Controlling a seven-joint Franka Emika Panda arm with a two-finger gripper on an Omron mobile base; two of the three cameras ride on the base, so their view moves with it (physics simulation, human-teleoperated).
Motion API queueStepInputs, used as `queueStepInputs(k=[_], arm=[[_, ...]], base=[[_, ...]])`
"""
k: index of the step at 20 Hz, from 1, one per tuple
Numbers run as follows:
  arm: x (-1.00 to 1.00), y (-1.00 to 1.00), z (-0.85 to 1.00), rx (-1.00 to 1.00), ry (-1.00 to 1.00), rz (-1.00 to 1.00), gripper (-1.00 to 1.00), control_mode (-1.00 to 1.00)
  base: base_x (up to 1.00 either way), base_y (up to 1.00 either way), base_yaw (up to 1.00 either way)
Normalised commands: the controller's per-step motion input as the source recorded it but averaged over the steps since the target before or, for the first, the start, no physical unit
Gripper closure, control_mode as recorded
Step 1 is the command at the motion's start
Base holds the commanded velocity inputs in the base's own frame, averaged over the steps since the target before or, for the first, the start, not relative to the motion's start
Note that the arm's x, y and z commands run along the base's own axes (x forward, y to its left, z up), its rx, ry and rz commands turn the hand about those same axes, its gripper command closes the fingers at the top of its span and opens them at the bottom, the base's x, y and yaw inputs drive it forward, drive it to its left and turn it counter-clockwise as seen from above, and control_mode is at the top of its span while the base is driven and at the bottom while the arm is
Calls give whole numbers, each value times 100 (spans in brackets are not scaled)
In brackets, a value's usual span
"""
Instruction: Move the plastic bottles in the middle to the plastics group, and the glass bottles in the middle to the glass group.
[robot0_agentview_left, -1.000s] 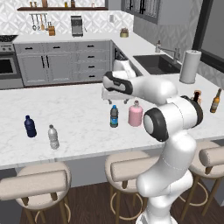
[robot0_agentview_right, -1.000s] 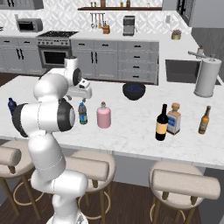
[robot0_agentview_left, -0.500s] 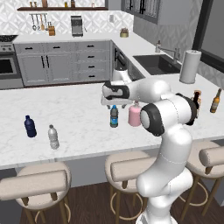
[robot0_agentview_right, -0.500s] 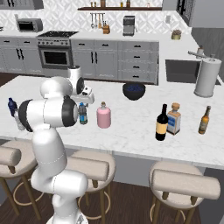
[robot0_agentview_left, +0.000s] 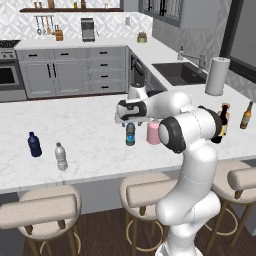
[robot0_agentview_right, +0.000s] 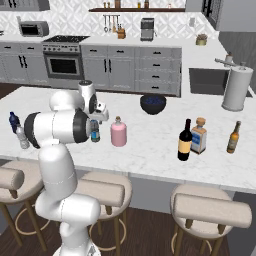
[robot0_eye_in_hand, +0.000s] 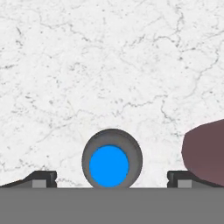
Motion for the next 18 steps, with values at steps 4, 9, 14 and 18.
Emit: queueStepInputs(k=[4, 9, 14, 18], arm=[[0, 0, -15, 0, 0, 2, -100, -100], [17, 0, -16, 0, -1, 0, -100, -100], [7, 0, -7, 0, 0, 0, -100, -100], [-11, 0, 0, 0, 0, 0, 100, -100]], base=[[0, 0, 0], [0, 0, 0], [0, 0, 0], [0, 0, 0]])
